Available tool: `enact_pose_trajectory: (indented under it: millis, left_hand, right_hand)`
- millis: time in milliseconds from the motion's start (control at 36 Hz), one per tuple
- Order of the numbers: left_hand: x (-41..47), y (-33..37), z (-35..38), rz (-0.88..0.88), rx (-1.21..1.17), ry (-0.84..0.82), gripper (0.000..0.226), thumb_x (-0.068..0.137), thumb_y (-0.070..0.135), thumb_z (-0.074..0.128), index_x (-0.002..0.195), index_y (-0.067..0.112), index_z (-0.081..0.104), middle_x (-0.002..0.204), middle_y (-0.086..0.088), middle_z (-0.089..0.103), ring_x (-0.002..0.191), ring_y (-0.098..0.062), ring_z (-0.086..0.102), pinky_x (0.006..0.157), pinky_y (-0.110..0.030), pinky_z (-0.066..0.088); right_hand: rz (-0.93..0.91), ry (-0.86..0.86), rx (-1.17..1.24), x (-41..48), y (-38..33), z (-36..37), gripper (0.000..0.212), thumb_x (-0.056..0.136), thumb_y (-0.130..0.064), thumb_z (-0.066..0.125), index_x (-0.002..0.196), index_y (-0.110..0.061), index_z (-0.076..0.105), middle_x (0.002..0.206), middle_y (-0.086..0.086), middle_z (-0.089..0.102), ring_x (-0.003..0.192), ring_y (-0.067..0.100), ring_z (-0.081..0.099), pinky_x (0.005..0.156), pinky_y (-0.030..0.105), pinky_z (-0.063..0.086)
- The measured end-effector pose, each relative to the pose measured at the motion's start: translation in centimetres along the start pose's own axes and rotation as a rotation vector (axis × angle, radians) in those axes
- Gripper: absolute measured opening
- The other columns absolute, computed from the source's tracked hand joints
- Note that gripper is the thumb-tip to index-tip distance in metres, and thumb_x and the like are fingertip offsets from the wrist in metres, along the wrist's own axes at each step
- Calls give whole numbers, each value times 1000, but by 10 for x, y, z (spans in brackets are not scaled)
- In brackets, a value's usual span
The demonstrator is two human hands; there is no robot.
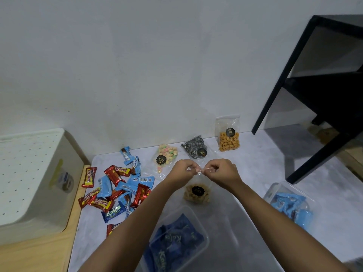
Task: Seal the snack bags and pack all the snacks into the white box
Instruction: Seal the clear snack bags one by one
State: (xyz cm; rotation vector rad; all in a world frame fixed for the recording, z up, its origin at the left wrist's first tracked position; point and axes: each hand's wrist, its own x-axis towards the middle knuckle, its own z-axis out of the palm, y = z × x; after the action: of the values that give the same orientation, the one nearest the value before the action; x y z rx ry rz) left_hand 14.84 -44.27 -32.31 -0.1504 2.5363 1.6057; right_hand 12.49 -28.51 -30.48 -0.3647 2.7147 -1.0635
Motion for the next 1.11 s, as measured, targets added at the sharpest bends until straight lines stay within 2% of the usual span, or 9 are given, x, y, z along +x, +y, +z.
enact_pose_trajectory:
  millis: [111,167,250,333,472,583,833,1000,1111]
  left_hand:
    - [-2,-1,-1,-9,-14,-2,11,86,8,61,91,2,69,86,-6,63,73,-5,53,61,-6,40]
    - [-3,-2,-2,-11,-29,3,11,86,8,62,90,2,69,87,-7,64,78,-11,56,67,-14,43]
    - [-4,-2,-3,-6,-69,24,10,83,8,65,89,2,71,86,-7,67,79,-11,58,72,-17,45]
    - [-5,-4,-6,5,-105,68,11,80,6,69,89,1,72,84,-6,68,75,-4,59,71,-9,45]
    - [-7,-11,-10,-23,-240,127,13,74,2,74,86,-4,71,74,-5,68,60,2,62,65,-12,51]
    - [-7,-13,-10,-31,-210,148,10,72,7,77,77,2,71,69,-3,67,56,0,60,61,-13,50]
    - [-11,-13,-13,-18,-271,19,9,70,8,79,69,10,70,76,-17,70,60,-12,63,66,-24,57]
    - [-9,-6,-17,31,-235,57,7,71,8,77,72,14,73,66,-1,70,59,-7,64,64,-19,54]
    - [-8,0,-13,58,-77,147,31,72,15,78,100,11,67,91,5,64,81,-5,59,71,-11,43]
  right_hand:
    - [3,37,-79,-1,-4,5,18,82,-35,61,68,-26,65,61,-13,56,73,14,52,82,33,29]
    - [13,32,-90,0,-4,5,18,82,-36,61,68,-27,65,63,-12,57,73,12,52,83,34,29]
    - [26,-39,63,1,-1,0,12,80,-29,69,69,-24,67,66,-8,63,72,12,55,77,31,38]
    - [39,-114,255,0,4,-8,5,79,-8,70,83,-8,73,70,-4,66,66,2,57,65,13,44]
    - [73,-75,271,-2,15,-12,11,77,-2,71,86,-6,74,44,-15,52,54,1,48,62,13,43]
    - [111,-51,278,-2,13,-8,13,75,5,67,80,-5,75,50,-13,57,45,-4,50,51,7,40]
    - [96,-28,189,-1,11,-11,39,70,12,38,62,-7,72,62,6,69,53,11,62,53,14,49]
    - [144,-126,274,0,11,-21,22,74,8,59,71,-6,74,67,10,71,56,10,64,56,19,52]
    - [121,-133,269,-3,12,-22,18,73,2,68,70,-14,74,67,8,71,62,13,63,69,26,55]
